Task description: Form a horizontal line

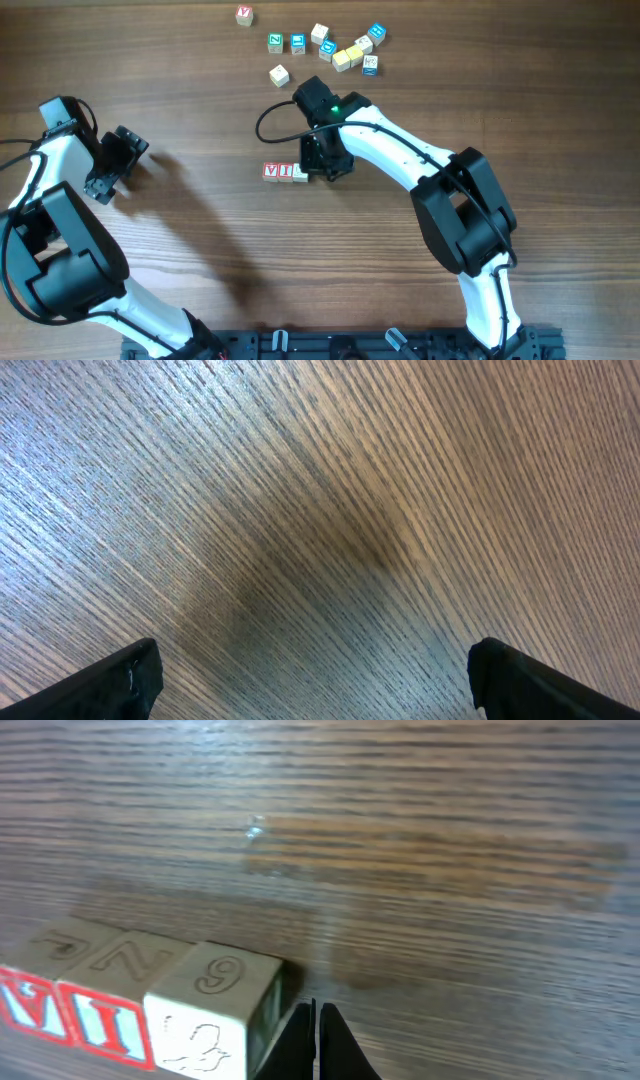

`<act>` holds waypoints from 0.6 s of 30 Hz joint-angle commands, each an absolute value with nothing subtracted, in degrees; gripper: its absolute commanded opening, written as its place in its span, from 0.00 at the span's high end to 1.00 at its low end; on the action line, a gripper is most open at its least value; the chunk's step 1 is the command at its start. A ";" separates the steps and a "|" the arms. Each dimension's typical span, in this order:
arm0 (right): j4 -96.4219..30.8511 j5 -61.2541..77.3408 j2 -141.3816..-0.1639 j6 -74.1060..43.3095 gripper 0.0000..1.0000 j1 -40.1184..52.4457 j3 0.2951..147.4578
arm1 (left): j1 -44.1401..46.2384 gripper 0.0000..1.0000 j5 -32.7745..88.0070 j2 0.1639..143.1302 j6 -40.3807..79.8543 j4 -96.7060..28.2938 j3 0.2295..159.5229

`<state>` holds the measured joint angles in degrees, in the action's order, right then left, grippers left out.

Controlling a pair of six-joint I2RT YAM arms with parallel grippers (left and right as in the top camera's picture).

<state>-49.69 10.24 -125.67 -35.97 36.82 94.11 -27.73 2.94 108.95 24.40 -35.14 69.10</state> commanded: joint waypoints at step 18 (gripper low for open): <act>-53.78 -1.96 -126.34 -34.24 0.82 33.61 94.04 | -27.88 0.00 3.18 109.62 24.91 -34.96 69.01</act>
